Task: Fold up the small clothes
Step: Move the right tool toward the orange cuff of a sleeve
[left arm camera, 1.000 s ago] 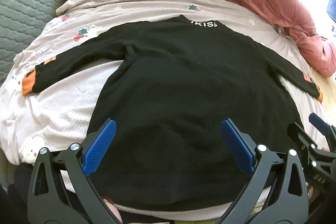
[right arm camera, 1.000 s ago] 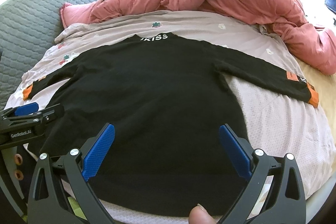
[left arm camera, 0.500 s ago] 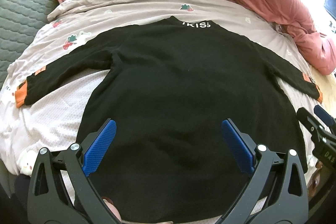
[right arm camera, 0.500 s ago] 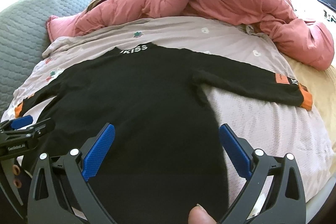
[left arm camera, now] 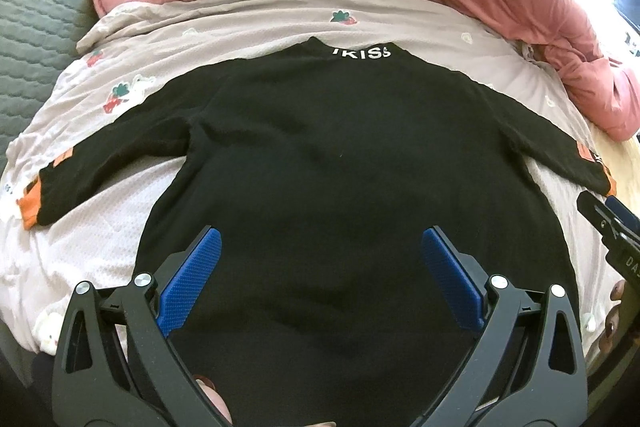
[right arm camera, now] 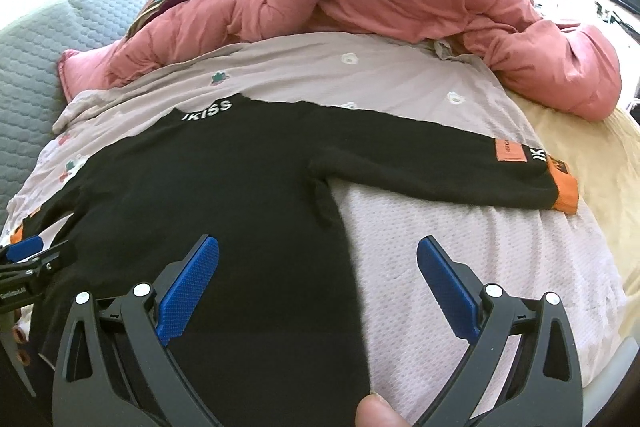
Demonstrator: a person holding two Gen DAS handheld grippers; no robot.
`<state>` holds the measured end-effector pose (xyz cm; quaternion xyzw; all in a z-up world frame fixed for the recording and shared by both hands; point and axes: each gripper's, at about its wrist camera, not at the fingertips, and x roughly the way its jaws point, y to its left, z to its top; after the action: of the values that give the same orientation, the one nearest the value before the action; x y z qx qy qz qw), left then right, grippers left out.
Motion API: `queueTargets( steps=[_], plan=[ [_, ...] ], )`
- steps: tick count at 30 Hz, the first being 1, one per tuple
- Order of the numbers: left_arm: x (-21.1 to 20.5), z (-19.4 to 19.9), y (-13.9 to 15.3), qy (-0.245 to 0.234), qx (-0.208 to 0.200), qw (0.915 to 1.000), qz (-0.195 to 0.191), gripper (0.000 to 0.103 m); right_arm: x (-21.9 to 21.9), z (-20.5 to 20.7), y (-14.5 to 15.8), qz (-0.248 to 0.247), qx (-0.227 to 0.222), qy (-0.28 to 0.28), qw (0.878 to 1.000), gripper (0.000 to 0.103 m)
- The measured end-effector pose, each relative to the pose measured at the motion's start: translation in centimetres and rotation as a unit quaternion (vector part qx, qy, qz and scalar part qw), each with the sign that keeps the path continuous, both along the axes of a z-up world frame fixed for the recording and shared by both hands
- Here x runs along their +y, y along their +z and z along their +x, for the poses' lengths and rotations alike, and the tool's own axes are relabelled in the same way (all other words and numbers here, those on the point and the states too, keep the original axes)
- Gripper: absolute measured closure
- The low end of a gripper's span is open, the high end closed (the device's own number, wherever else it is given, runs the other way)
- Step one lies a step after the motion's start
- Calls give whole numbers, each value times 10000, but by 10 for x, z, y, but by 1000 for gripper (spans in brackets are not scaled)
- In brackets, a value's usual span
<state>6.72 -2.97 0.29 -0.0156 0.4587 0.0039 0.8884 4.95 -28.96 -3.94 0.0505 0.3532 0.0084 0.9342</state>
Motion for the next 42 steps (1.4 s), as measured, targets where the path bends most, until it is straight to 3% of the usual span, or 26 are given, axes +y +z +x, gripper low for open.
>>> queueTargets(
  steps=[20, 34, 42],
  plan=[
    [-16, 42, 12, -10, 5, 10000, -32, 9, -86, 22, -2, 169, -36, -1010, 9947, 4],
    [-29, 77, 0, -44, 191, 9998, 33, 9, -182, 36, -9, 220, 102, -2128, 9768, 4],
    [-37, 101, -6, -81, 253, 9996, 50, 9, -221, 52, -18, 196, 345, -2393, 9701, 4]
  ],
)
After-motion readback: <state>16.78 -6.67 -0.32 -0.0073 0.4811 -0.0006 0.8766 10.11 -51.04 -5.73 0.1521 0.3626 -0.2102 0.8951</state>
